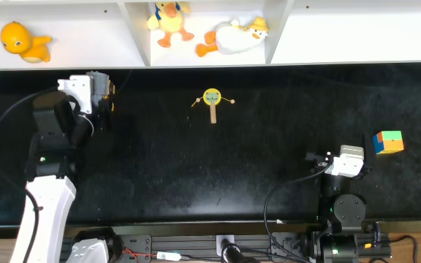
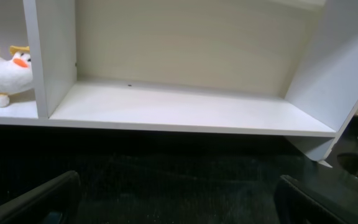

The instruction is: Store Toys

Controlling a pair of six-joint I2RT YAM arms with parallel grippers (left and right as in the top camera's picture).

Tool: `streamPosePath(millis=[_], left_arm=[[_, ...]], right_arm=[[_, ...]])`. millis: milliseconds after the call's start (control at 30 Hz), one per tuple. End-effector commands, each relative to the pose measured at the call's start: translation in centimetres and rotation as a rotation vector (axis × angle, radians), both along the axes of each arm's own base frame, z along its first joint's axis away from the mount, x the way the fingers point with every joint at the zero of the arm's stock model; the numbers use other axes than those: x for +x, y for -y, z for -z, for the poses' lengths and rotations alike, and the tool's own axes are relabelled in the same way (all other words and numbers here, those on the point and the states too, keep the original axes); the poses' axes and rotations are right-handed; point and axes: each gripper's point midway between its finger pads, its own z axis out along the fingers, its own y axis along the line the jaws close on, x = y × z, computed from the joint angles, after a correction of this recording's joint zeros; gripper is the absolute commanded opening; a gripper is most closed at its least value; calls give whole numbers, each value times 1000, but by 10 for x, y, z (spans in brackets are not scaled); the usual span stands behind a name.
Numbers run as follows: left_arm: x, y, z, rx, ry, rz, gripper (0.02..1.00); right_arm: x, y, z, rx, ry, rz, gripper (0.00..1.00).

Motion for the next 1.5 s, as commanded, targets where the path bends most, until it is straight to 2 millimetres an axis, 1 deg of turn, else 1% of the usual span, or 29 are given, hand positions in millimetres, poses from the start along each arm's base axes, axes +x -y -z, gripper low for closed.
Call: streamPosePath(millis=[33, 167, 300, 400, 533, 667, 700, 767, 800, 833, 900, 1000, 1100, 1200, 1267, 1300, 1367, 1400, 1500], left_arm=[[27, 2, -30, -8, 55, 16, 439], [52, 1, -34, -15, 45, 23, 437], [81, 5, -39, -41, 42, 56, 437], [102, 8, -37, -61, 35, 79, 437], [128, 8, -29, -72, 32, 89, 435], [147, 6, -17, -72, 33, 89, 435], [151, 6, -13, -73, 32, 89, 472], [153, 6, -7, -73, 26, 89, 755], [153, 5, -5, -74, 21, 88, 963], [152, 6, -4, -74, 14, 88, 998], [150, 6, -3, -76, 4, 88, 998], [137, 5, -4, -66, -31, 82, 998], [113, 2, -6, -48, -69, 55, 998], [73, 1, -7, -29, -90, 31, 998], [43, 3, -6, -26, -83, 29, 998], [27, 4, -5, -22, -72, 25, 998], [-9, -4, 2, 22, -56, -25, 998], [-24, -4, 5, 22, -34, -35, 998], [-48, 4, -5, 4, 169, -35, 998]], right_arm=[[0, 0, 3, 3, 1, 0, 996], [0, 0, 3, 3, 1, 0, 996], [0, 0, 3, 3, 1, 0, 993], [0, 0, 3, 3, 1, 0, 991], [0, 0, 3, 3, 1, 0, 993], [0, 0, 3, 3, 1, 0, 996], [0, 0, 3, 3, 1, 0, 996], [0, 0, 3, 3, 1, 0, 993], [0, 0, 3, 3, 1, 0, 993], [0, 0, 3, 3, 1, 0, 996], [0, 0, 3, 3, 1, 0, 996], [0, 0, 3, 3, 1, 0, 993], [0, 0, 3, 3, 1, 0, 993], [0, 0, 3, 3, 1, 0, 993], [0, 0, 3, 3, 2, 0, 996], [0, 0, 3, 3, 1, 0, 996], [0, 0, 3, 3, 1, 0, 993], [0, 0, 3, 3, 1, 0, 996], [0, 0, 3, 3, 2, 0, 996]])
